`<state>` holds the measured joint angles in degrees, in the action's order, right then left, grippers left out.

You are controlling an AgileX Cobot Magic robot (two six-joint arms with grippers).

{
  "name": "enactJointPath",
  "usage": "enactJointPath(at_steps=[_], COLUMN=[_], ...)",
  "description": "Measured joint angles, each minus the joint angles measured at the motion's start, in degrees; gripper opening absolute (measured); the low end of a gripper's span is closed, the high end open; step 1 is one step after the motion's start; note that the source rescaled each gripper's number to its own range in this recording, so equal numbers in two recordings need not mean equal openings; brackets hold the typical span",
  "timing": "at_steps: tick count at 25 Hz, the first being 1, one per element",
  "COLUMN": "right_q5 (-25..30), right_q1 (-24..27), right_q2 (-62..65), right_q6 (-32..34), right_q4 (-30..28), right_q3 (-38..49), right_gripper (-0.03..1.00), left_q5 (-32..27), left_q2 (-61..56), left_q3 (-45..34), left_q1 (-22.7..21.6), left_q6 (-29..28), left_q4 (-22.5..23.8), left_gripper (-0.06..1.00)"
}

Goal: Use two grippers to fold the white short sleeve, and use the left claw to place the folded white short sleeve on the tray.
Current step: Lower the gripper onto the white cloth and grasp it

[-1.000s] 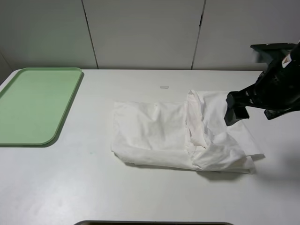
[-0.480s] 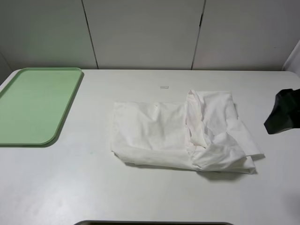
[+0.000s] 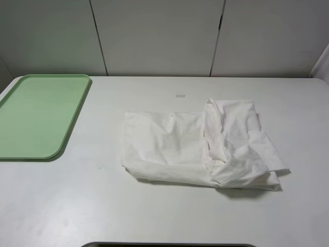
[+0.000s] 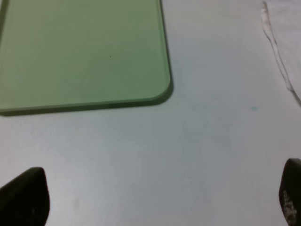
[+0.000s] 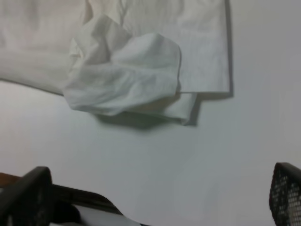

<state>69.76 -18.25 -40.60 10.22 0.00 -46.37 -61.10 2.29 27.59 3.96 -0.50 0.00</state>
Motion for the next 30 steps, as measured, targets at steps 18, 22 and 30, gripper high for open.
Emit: enactJointPath(at_steps=[18,22,30], right_q5=[-0.38,-1.50,-6.29], right_q1=[16.22,20.00,22.28], right_q2=[34.59,39.72,40.92], right_q6=[-3.62,-4.08,-3.86], right_q4=[0.00,0.00,-4.27], right_q3=[14.24,15.15,15.77], right_gripper=[1.00,1.00,1.00], left_q5=[0.00,0.00,0.00], left_q2=[0.00,0.00,0.00], left_q3=[0.00,0.00,0.00], left_q1=[0.00,0.00,0.00], left_q6=[0.00,0.00,0.00], left_q4=[0.00,0.00,0.00], left_gripper=[0.97,0.97,0.97])
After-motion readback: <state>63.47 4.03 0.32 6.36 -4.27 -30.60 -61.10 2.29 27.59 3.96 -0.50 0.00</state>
